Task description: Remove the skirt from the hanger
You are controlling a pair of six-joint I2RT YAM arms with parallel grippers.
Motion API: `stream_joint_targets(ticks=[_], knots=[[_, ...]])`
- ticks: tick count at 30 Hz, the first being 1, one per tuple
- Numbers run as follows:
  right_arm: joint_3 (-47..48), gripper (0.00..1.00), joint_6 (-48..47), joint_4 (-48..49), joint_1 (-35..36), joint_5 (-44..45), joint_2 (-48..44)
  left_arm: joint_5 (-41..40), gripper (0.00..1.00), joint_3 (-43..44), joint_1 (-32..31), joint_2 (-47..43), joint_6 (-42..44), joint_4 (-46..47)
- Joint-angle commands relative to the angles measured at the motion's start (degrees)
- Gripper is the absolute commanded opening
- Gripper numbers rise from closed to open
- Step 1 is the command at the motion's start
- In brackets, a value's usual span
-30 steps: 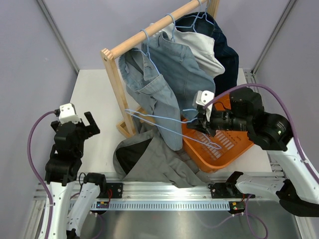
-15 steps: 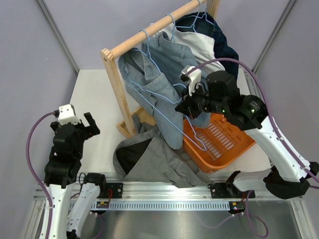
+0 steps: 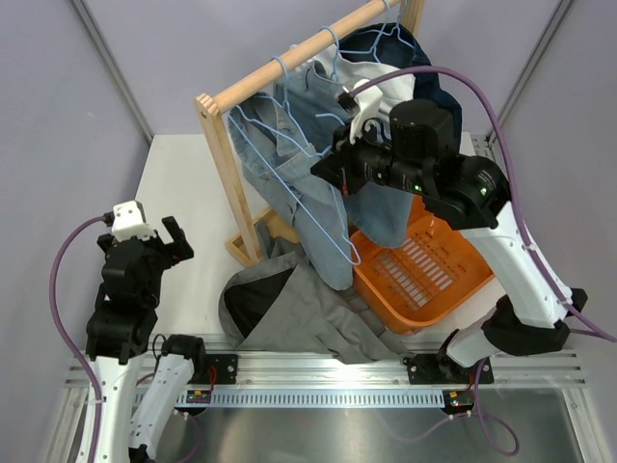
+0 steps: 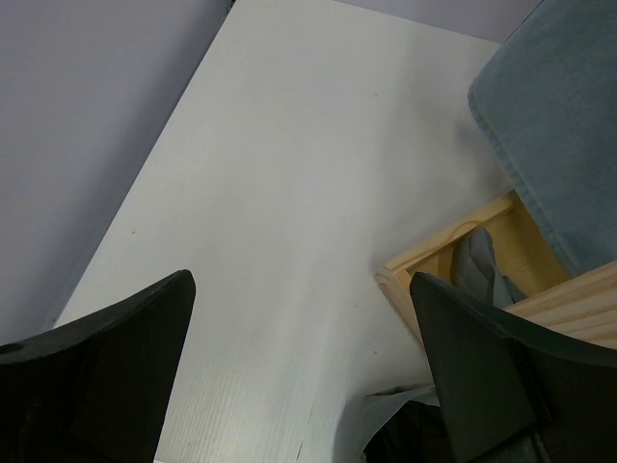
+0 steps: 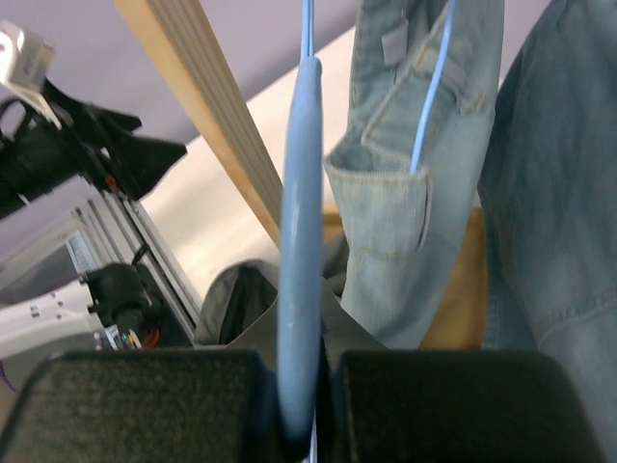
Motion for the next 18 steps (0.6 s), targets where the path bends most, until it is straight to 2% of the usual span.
stream_joint_targets(ticks=[1, 10, 18], knots=[[8.07, 0.0, 2.01, 0.31, 0.73, 1.08, 4.53, 1.79, 0.99, 1.76, -0.11, 0.86, -0.66, 4.73], [26.81, 0.0, 0.44, 0.73, 1.26, 2.04, 19.74, 2.76, 0.99, 2.2, -0.2, 1.39, -1.01, 6.14], [28.14, 0.0, -4.12, 8.47, 3.37, 3.71, 24.32, 3.03, 0.99, 1.67, -0.11, 0.86, -1.19, 6.23]])
